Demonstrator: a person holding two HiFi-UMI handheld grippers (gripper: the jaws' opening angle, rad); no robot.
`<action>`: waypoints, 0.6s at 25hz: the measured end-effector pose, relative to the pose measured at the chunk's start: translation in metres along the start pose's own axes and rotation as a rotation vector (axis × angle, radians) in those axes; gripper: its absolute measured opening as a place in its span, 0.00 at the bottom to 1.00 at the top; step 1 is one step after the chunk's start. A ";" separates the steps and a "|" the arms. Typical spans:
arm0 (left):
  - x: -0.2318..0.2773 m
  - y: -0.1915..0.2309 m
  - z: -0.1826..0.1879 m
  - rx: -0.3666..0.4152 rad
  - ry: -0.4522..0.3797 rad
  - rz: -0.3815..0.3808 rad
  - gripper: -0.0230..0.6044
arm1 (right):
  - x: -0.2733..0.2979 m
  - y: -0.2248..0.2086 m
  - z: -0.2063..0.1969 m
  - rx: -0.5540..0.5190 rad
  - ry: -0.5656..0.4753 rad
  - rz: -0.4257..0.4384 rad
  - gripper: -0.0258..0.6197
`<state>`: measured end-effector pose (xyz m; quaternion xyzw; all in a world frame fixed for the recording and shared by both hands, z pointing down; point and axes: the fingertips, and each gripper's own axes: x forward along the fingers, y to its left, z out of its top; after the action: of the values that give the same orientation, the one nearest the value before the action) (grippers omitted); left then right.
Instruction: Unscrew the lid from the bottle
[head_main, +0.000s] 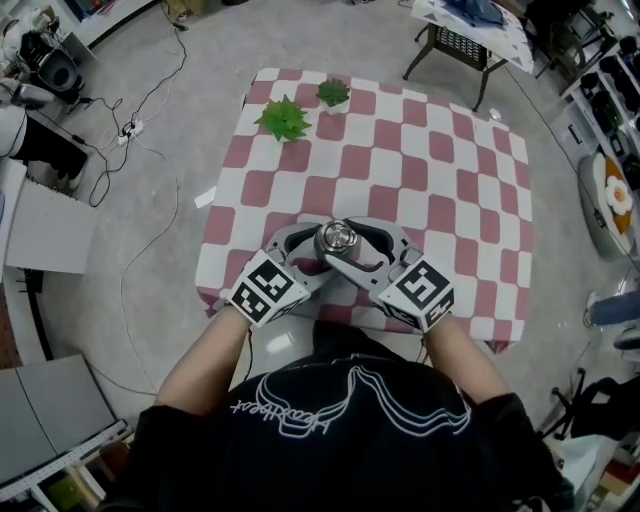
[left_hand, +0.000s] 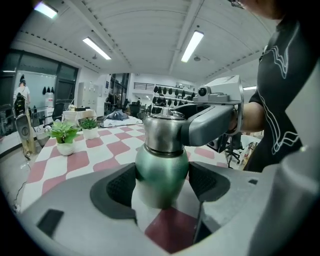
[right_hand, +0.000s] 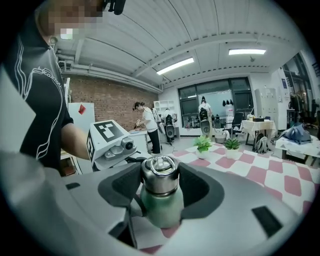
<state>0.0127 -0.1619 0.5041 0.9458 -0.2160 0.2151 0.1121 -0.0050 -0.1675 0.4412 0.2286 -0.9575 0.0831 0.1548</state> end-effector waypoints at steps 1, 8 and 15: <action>0.000 0.000 0.000 0.006 0.002 -0.019 0.57 | 0.001 0.000 0.000 -0.002 0.004 0.012 0.42; -0.003 0.001 -0.001 0.064 0.025 -0.150 0.57 | 0.004 0.002 0.001 -0.043 0.039 0.137 0.42; -0.006 -0.001 -0.004 0.174 0.091 -0.313 0.57 | 0.005 0.008 0.001 -0.107 0.081 0.276 0.42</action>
<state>0.0067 -0.1578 0.5046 0.9634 -0.0413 0.2552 0.0715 -0.0130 -0.1628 0.4416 0.0826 -0.9759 0.0618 0.1924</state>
